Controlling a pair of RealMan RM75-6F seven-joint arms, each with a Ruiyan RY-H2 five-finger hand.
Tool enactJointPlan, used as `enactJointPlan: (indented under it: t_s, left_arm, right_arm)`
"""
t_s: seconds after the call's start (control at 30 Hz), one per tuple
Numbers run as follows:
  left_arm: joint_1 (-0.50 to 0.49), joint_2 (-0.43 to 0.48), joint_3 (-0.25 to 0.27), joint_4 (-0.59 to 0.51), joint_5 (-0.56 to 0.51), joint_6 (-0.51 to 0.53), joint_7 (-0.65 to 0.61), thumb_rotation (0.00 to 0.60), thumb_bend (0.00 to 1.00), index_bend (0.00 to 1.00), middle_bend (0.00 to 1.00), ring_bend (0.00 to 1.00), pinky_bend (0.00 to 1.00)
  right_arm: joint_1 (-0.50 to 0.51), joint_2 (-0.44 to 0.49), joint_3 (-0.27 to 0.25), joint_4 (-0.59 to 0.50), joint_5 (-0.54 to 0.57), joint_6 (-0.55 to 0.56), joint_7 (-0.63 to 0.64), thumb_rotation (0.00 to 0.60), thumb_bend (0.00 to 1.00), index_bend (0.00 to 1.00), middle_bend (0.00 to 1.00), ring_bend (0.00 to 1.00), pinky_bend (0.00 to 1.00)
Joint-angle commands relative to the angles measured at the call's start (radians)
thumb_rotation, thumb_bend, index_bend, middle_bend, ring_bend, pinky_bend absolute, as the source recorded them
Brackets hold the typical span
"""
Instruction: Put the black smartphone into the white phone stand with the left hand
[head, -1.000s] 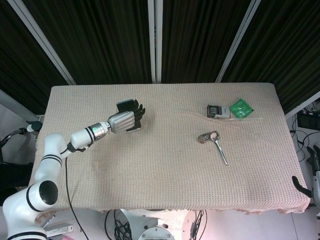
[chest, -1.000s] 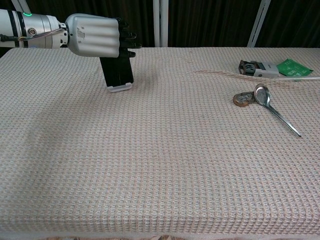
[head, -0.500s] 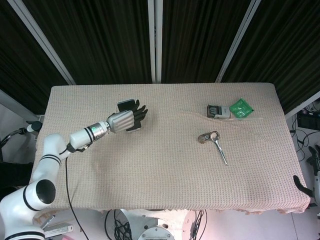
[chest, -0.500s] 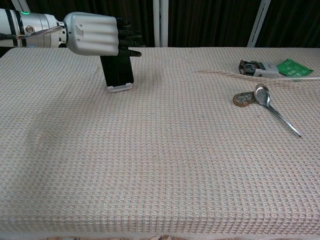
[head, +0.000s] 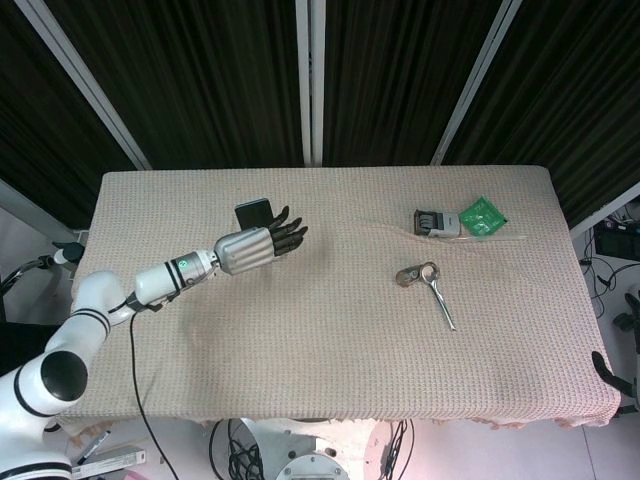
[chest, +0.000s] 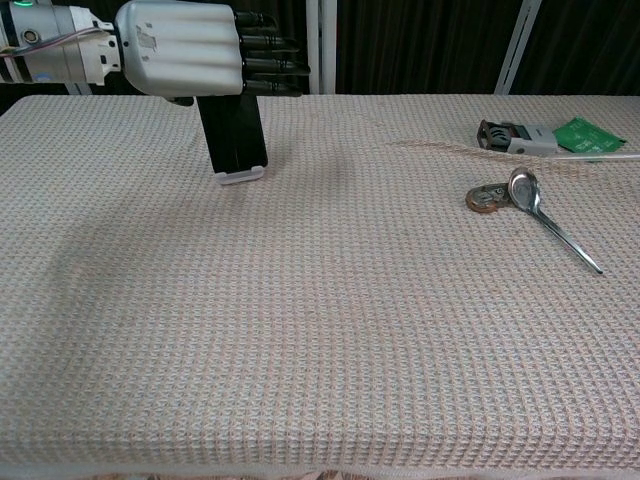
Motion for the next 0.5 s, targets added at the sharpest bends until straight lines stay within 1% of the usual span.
enactJointPlan:
  t_s: [0.03,0.1,0.17,0.2,0.27,0.3,0.37,0.4,0.47,0.5]
  left_arm:
    - [0.047,0.21,-0.042,-0.412,-0.059,0.031,0.113,0.6,0.0,0.0,0.0,0.0,0.15]
    - [0.125,0.302,-0.069,-0.629,-0.124,0.093,0.169,0.6,0.0,0.0,0.0,0.0,0.16]
    - [0.199,0.359,-0.081,-0.769,-0.169,0.159,0.222,0.6,0.0,0.0,0.0,0.0,0.16]
    - [0.26,0.394,-0.083,-0.853,-0.2,0.217,0.246,0.6,0.0,0.0,0.0,0.0,0.16]
    - [0.342,0.437,-0.075,-0.958,-0.238,0.285,0.251,0.6,0.0,0.0,0.0,0.01,0.16]
    - [0.399,0.458,-0.069,-1.014,-0.265,0.331,0.239,0.6,0.0,0.0,0.01,0.01,0.16]
    - [0.485,0.476,-0.058,-1.074,-0.302,0.398,0.183,0.6,0.0,0.01,0.03,0.01,0.16]
    - [0.542,0.476,-0.053,-1.095,-0.329,0.441,0.135,0.6,0.0,0.02,0.04,0.02,0.16]
    - [0.62,0.477,-0.038,-1.122,-0.373,0.476,0.052,0.6,0.0,0.04,0.06,0.04,0.17]
    - [0.666,0.482,-0.025,-1.141,-0.406,0.482,0.003,0.6,0.0,0.04,0.06,0.04,0.17]
  right_arm:
    - [0.001,0.0,0.001,0.011,-0.006,0.001,0.014,0.6,0.18,0.0,0.0,0.0,0.0]
    - [0.003,0.001,0.0,0.02,-0.011,-0.001,0.025,0.6,0.19,0.0,0.0,0.0,0.0]
    - [0.005,0.002,-0.002,0.029,-0.016,-0.005,0.03,0.6,0.22,0.0,0.0,0.0,0.0]
    - [0.007,0.002,-0.005,0.035,-0.021,-0.008,0.033,0.6,0.23,0.0,0.0,0.0,0.0]
    - [0.01,0.003,-0.009,0.045,-0.032,-0.011,0.038,0.6,0.24,0.0,0.0,0.0,0.0]
    - [0.012,0.003,-0.013,0.052,-0.043,-0.011,0.04,0.6,0.24,0.0,0.0,0.0,0.0]
    - [0.013,0.004,-0.022,0.062,-0.059,-0.012,0.04,0.6,0.24,0.0,0.0,0.0,0.0]
    - [0.015,0.004,-0.029,0.066,-0.069,-0.014,0.038,0.6,0.24,0.0,0.0,0.0,0.0]
    - [0.018,0.004,-0.038,0.073,-0.085,-0.018,0.035,0.6,0.3,0.0,0.0,0.0,0.0]
    - [0.02,0.003,-0.044,0.079,-0.094,-0.021,0.033,0.6,0.34,0.0,0.0,0.0,0.0]
